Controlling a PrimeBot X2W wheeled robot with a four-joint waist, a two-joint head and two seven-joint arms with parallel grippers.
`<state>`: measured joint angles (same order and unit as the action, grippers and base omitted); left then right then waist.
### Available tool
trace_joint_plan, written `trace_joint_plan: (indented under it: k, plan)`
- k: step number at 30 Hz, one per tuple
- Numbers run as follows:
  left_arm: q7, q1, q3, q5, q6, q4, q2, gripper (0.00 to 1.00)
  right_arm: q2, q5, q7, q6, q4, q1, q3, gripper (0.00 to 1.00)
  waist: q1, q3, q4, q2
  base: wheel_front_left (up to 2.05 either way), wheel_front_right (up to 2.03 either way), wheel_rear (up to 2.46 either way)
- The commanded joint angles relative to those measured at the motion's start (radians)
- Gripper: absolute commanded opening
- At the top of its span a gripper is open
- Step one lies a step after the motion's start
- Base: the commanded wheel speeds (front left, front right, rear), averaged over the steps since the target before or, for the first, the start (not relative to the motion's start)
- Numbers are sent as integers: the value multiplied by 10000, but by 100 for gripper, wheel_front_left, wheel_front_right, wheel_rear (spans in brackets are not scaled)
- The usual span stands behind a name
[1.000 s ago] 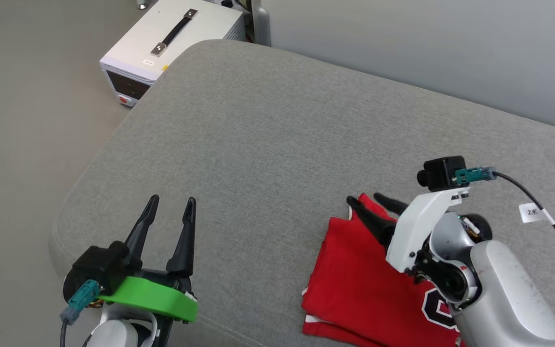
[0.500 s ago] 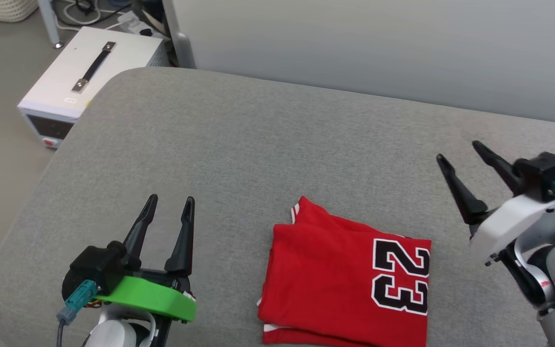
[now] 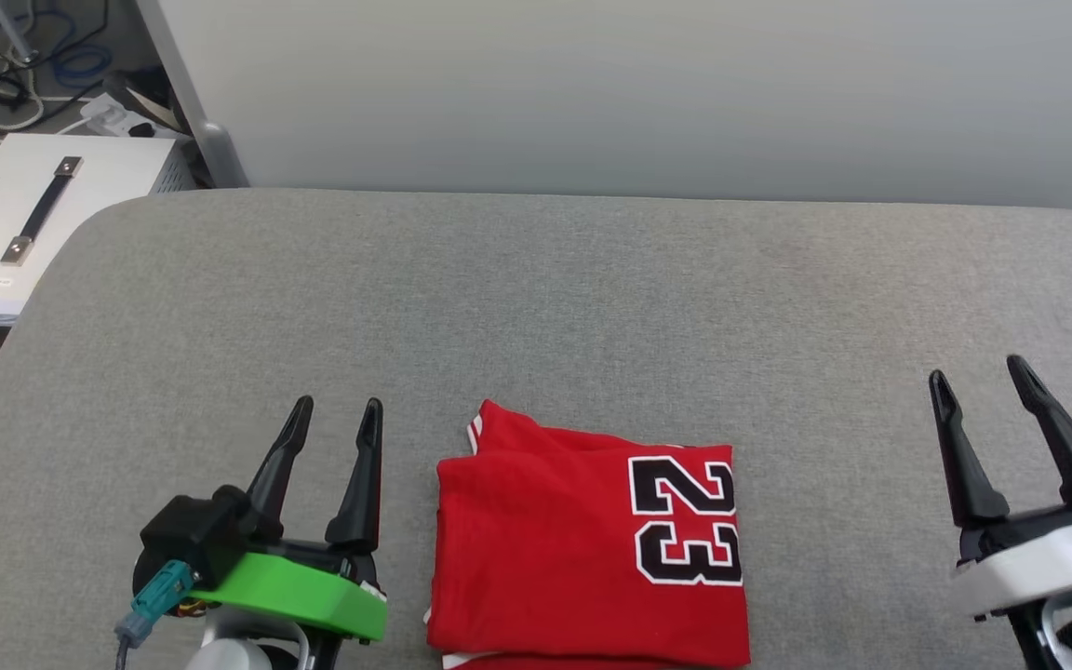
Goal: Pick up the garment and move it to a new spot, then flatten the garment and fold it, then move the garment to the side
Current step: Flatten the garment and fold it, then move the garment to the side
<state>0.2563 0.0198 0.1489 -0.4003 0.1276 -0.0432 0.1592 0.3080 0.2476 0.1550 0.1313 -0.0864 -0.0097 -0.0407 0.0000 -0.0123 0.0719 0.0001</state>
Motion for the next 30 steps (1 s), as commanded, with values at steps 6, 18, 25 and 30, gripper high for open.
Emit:
trace_joint_plan:
  k: [6,18,25,30]
  plan:
    - [55,-505,4,78,31,110,-142,100,-887,-273,675,-6,-229,979,427,100,0,134,-186,-1,0,0,0]
    - [55,-593,123,367,31,39,-274,100,-1155,-334,849,-6,118,1153,345,100,0,115,37,-1,0,0,0]
    - [55,-453,69,424,31,100,-230,100,-964,257,11,-6,115,1086,-146,100,0,-1,238,-1,0,0,0]
    - [55,-373,176,471,31,83,-203,100,-545,1069,-2646,-6,-16,860,-799,100,0,-172,404,-1,0,0,0]
